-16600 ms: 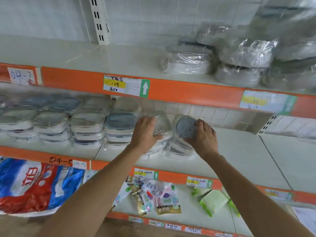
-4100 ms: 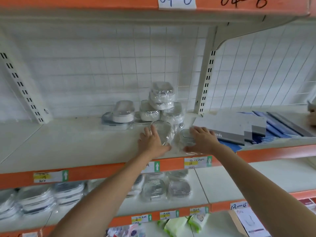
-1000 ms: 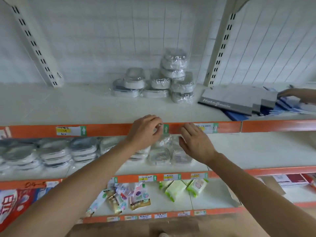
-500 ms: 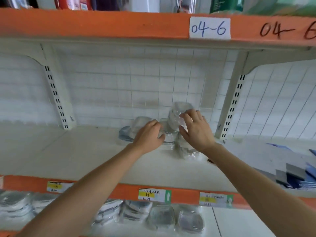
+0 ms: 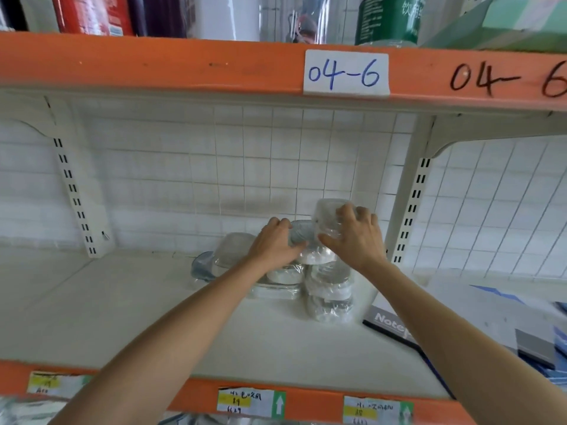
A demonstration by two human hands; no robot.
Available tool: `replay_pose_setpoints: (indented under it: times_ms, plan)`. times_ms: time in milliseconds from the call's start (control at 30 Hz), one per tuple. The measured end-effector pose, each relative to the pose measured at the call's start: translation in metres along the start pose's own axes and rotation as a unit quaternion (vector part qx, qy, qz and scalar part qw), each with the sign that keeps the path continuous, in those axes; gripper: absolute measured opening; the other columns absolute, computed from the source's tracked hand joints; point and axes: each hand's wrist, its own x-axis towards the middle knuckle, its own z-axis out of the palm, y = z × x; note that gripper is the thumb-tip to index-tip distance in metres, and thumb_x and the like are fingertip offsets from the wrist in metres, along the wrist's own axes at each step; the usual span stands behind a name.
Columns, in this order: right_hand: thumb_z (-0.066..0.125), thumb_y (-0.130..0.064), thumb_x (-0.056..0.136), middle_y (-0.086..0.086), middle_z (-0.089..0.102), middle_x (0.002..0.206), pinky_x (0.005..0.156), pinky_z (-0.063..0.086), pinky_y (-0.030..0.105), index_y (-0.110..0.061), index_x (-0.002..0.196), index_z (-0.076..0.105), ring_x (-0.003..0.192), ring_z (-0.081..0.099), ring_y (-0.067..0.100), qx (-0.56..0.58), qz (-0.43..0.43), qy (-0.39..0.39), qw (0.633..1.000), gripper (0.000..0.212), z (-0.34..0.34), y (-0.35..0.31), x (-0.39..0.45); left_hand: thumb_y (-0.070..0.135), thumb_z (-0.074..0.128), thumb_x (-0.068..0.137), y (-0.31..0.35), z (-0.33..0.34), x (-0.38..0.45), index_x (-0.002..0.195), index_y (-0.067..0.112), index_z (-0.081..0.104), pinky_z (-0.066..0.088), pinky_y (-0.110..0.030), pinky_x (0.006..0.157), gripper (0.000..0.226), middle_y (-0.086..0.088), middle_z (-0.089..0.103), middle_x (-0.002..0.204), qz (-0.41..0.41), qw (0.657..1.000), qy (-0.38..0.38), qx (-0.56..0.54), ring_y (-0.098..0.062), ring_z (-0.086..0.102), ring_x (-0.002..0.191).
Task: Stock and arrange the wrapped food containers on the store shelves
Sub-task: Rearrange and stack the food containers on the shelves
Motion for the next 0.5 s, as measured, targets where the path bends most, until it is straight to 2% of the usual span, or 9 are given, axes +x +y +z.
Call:
replay_pose_setpoints:
  times_ms: [100, 200, 267, 333, 500]
  plan:
    - [0.066, -0.048, 0.078, 0.014, 0.041, 0.128, 0.096, 0.037, 0.040, -0.016, 0.125, 0.041, 0.115, 0.038, 0.031, -0.015, 0.008, 0.011, 1.000, 0.063, -0.012, 0.020, -0.003, 0.059, 0.067, 0.075, 0.018, 0.016, 0.008, 0.134, 0.019, 0.043, 0.043, -0.041, 0.098, 0.075, -0.007, 0.037, 0.130, -0.019, 0.999, -0.030, -0.009, -0.028, 0.044, 0.120]
    - [0.066, -0.050, 0.077, 0.015, 0.040, 0.128, 0.095, 0.038, 0.041, -0.016, 0.125, 0.040, 0.115, 0.038, 0.032, -0.024, 0.014, 0.015, 1.000, 0.064, -0.015, 0.029, -0.008, 0.053, 0.067, 0.079, 0.031, 0.039, 0.010, 0.136, 0.017, 0.041, 0.039, -0.041, 0.101, 0.073, -0.010, 0.025, 0.139, -0.027, 0.998, -0.055, 0.028, -0.035, 0.040, 0.122]
    - [0.066, -0.050, 0.078, 0.014, 0.040, 0.129, 0.095, 0.038, 0.041, -0.016, 0.126, 0.040, 0.116, 0.037, 0.032, -0.025, 0.008, 0.016, 1.000, 0.064, -0.013, 0.032, -0.010, 0.044, 0.065, 0.085, 0.035, 0.045, 0.011, 0.135, 0.012, 0.044, 0.038, -0.039, 0.102, 0.063, -0.011, 0.025, 0.143, -0.020, 0.999, -0.026, 0.011, -0.034, 0.038, 0.125]
    - [0.065, -0.050, 0.078, 0.014, 0.039, 0.129, 0.095, 0.037, 0.040, -0.016, 0.126, 0.040, 0.116, 0.037, 0.032, -0.019, -0.004, 0.022, 1.000, 0.064, -0.012, 0.030, -0.010, 0.035, 0.067, 0.086, 0.033, 0.041, 0.010, 0.132, 0.009, 0.049, 0.038, -0.034, 0.103, 0.056, -0.009, 0.035, 0.139, 0.000, 0.999, 0.014, -0.039, -0.029, 0.043, 0.124]
    - [0.067, -0.046, 0.078, 0.015, 0.039, 0.131, 0.095, 0.035, 0.040, -0.015, 0.126, 0.042, 0.117, 0.035, 0.033, 0.066, -0.034, 0.058, 0.996, 0.062, -0.006, 0.005, -0.001, 0.026, 0.077, 0.076, 0.005, -0.011, -0.017, 0.119, 0.010, 0.060, 0.035, -0.012, 0.093, 0.049, -0.005, 0.050, 0.121, 0.039, 0.984, 0.126, -0.122, -0.013, 0.053, 0.108]
